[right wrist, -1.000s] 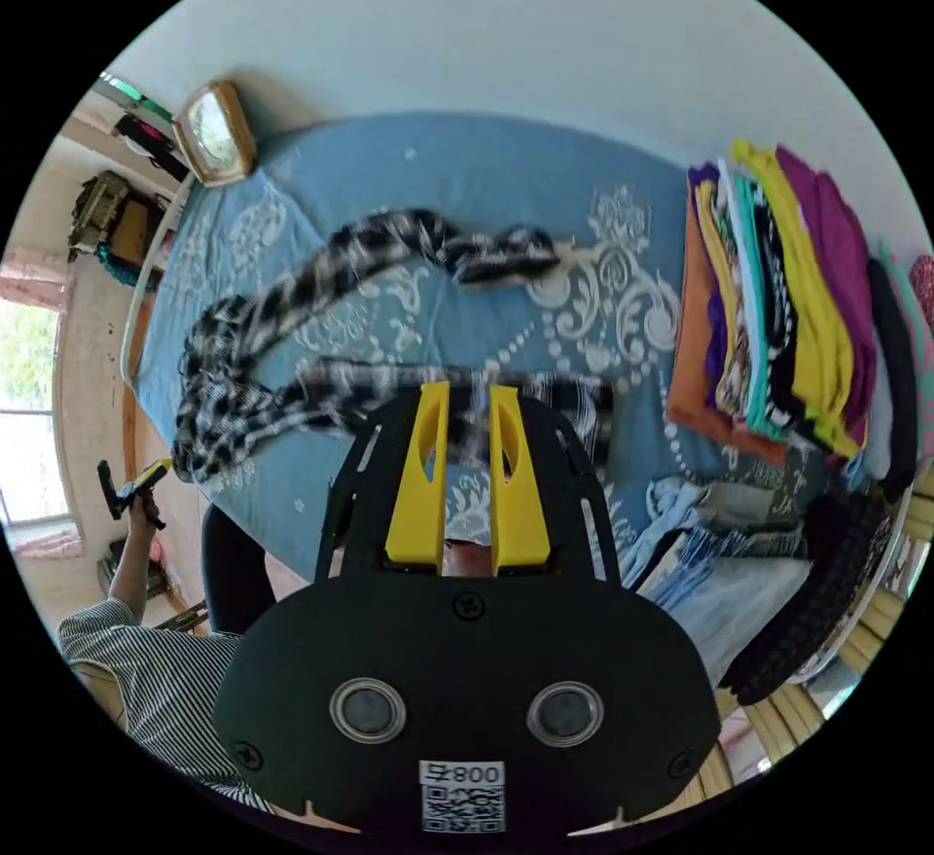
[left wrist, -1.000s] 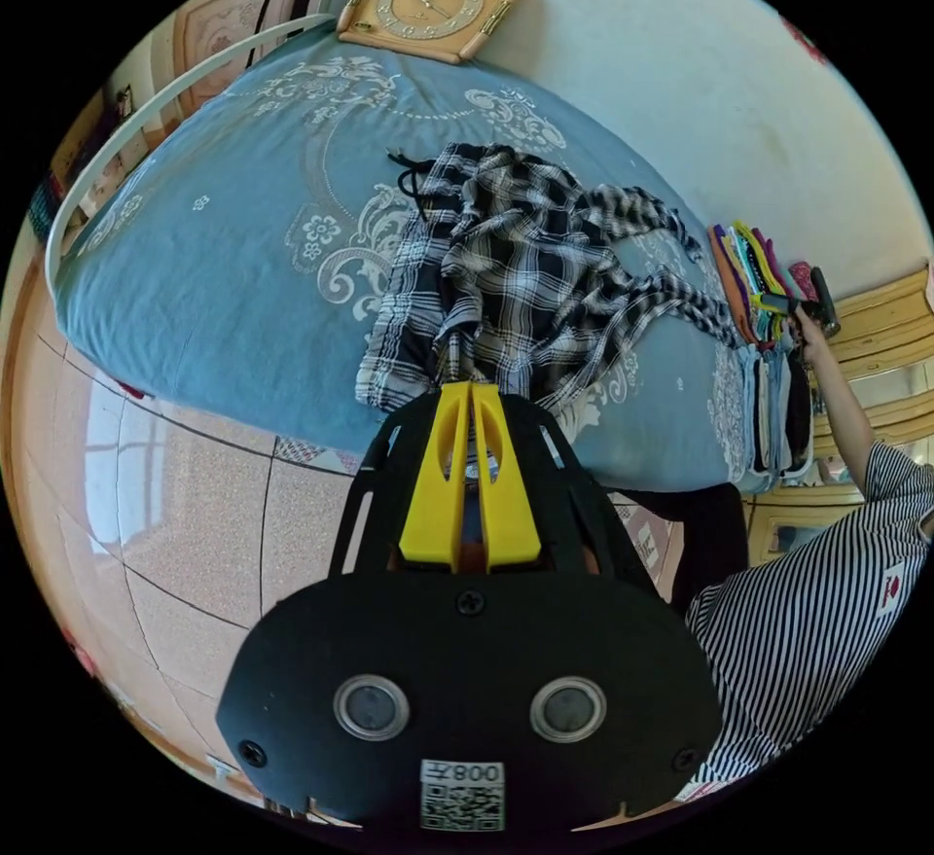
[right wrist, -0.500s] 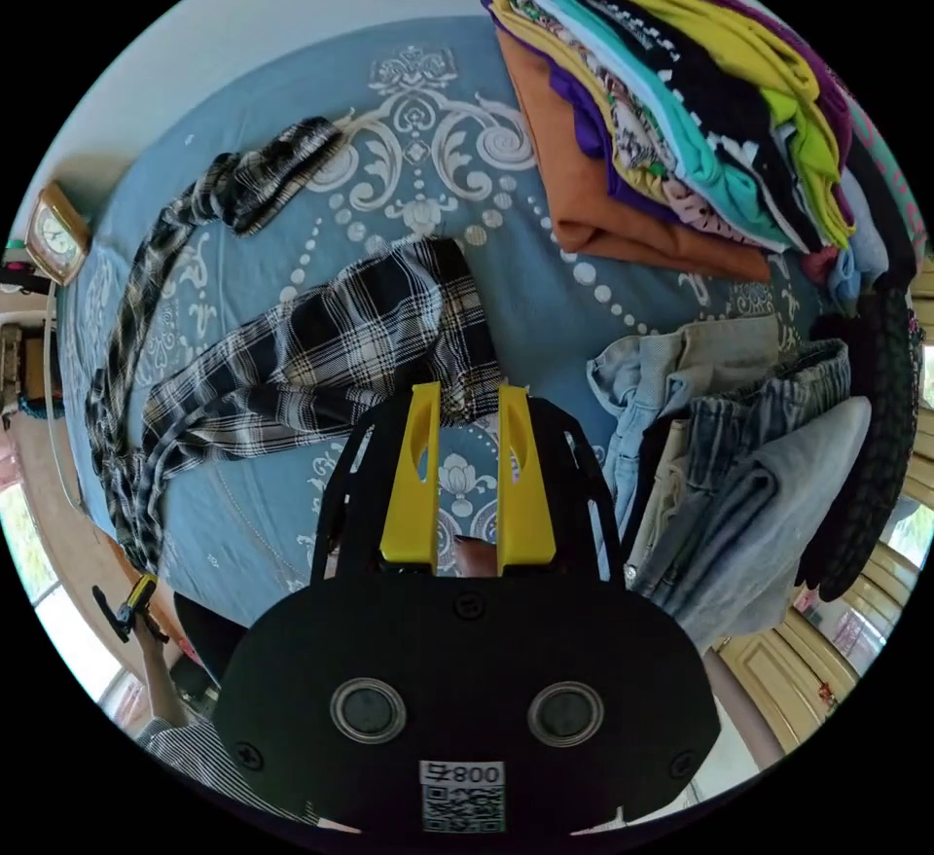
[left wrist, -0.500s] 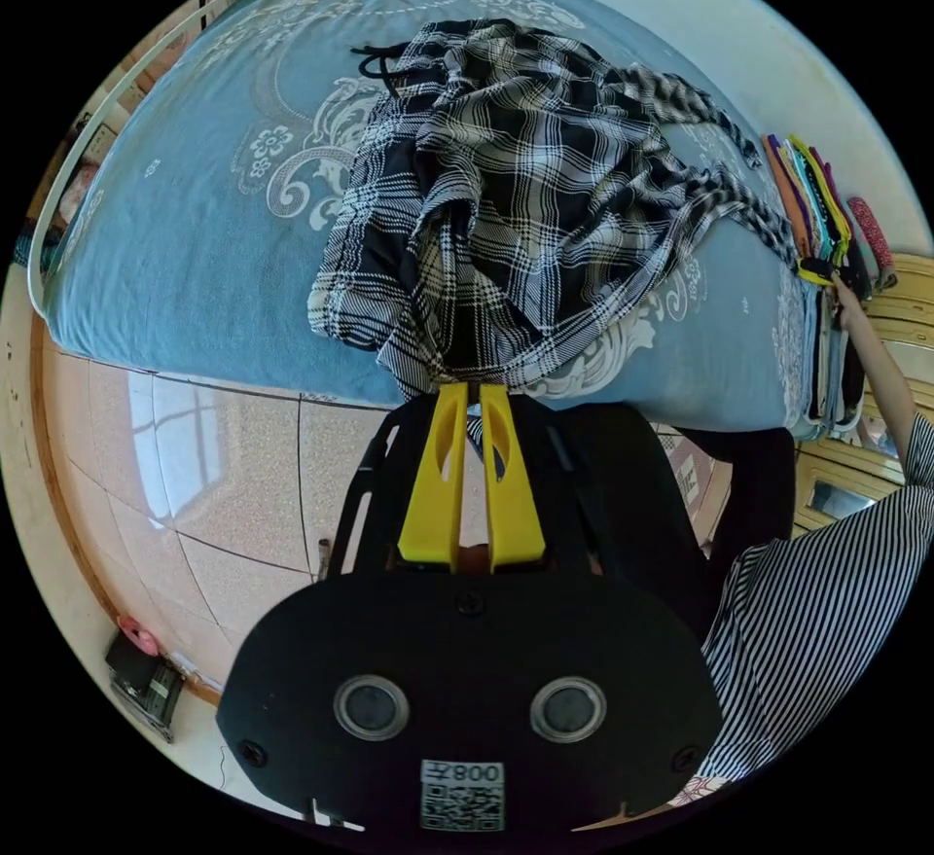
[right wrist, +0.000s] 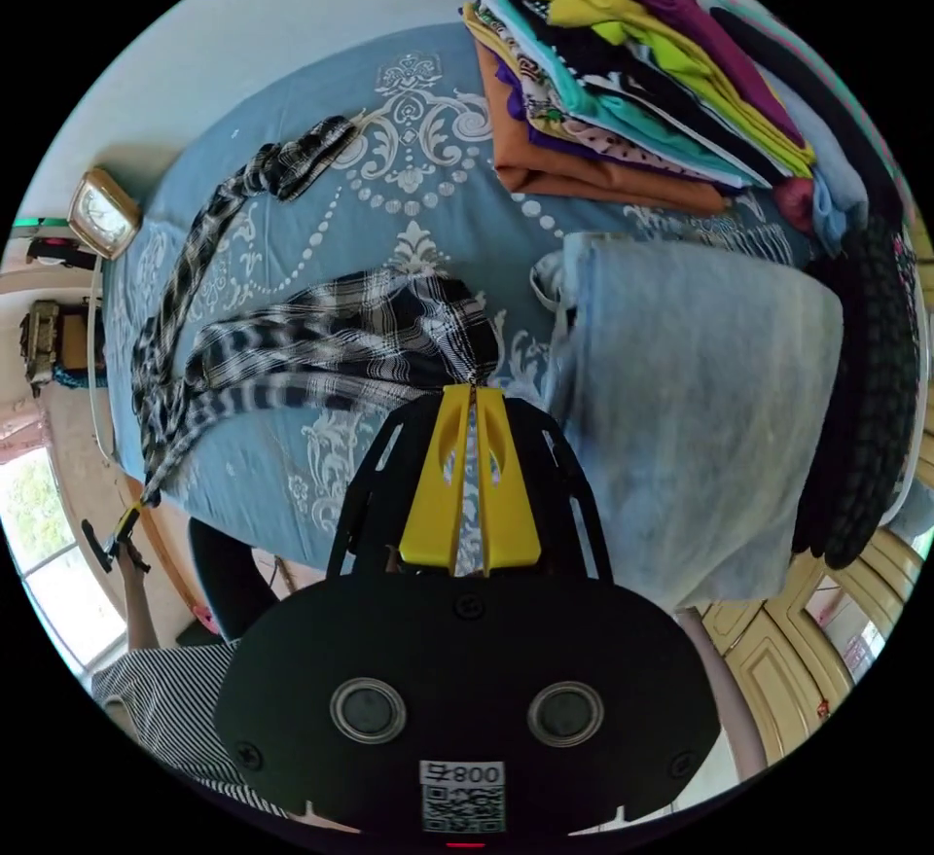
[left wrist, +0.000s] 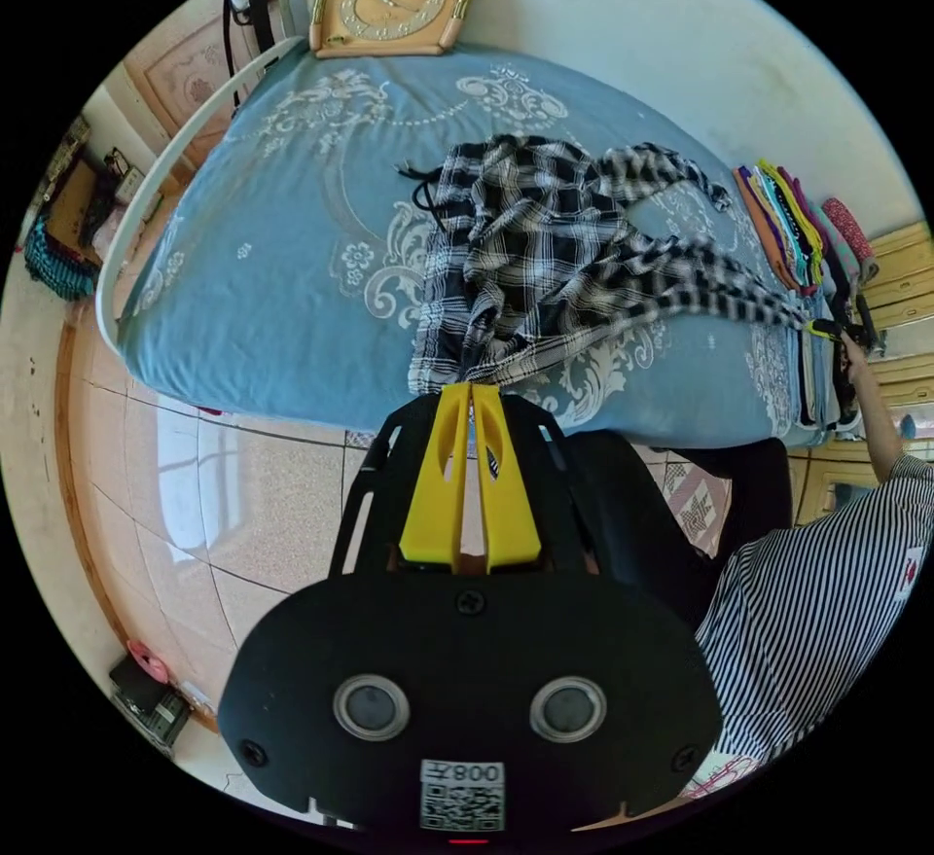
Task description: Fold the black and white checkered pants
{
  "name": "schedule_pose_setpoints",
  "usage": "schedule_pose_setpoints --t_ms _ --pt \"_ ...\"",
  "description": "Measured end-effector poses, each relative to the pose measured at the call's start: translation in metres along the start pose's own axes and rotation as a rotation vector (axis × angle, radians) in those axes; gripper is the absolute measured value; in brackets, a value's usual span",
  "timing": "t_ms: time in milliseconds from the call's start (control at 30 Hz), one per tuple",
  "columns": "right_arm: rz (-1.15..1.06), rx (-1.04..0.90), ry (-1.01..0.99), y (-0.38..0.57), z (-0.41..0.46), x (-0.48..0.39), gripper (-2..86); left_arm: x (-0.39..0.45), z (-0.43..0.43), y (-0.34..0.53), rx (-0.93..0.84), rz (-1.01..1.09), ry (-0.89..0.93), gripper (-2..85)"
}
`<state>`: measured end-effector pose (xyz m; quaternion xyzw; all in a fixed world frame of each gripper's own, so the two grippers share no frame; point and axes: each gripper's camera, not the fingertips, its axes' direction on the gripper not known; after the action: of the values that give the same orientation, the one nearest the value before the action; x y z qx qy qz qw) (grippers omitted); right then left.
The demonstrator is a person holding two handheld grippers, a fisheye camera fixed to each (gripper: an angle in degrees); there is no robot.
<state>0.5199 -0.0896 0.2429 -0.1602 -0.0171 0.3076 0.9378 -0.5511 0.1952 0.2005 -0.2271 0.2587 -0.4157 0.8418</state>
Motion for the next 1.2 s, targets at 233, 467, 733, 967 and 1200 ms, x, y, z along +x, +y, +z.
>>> schedule_pose_setpoints --t_ms 233,467,733,967,1200 --pt "0.027 -0.082 -0.006 0.11 -0.008 0.052 0.4 0.002 0.034 0.001 -0.092 0.017 -0.029 0.2" --pt "0.073 -0.134 -0.035 0.176 0.017 0.077 0.5 0.017 0.069 -0.009 -0.12 0.047 -0.082 0.3" --pt "0.053 -0.173 -0.002 0.218 0.031 0.071 0.7 0.012 0.097 -0.029 -0.135 0.023 -0.152 0.3" --pt "0.066 -0.199 -0.013 0.24 0.049 0.072 1.7 0.008 0.144 -0.037 -0.151 -0.063 -0.069 0.3" --pt "0.019 -0.049 0.008 0.256 0.0 0.05 4.2 0.082 0.184 -0.09 -0.037 0.185 0.166 0.8"
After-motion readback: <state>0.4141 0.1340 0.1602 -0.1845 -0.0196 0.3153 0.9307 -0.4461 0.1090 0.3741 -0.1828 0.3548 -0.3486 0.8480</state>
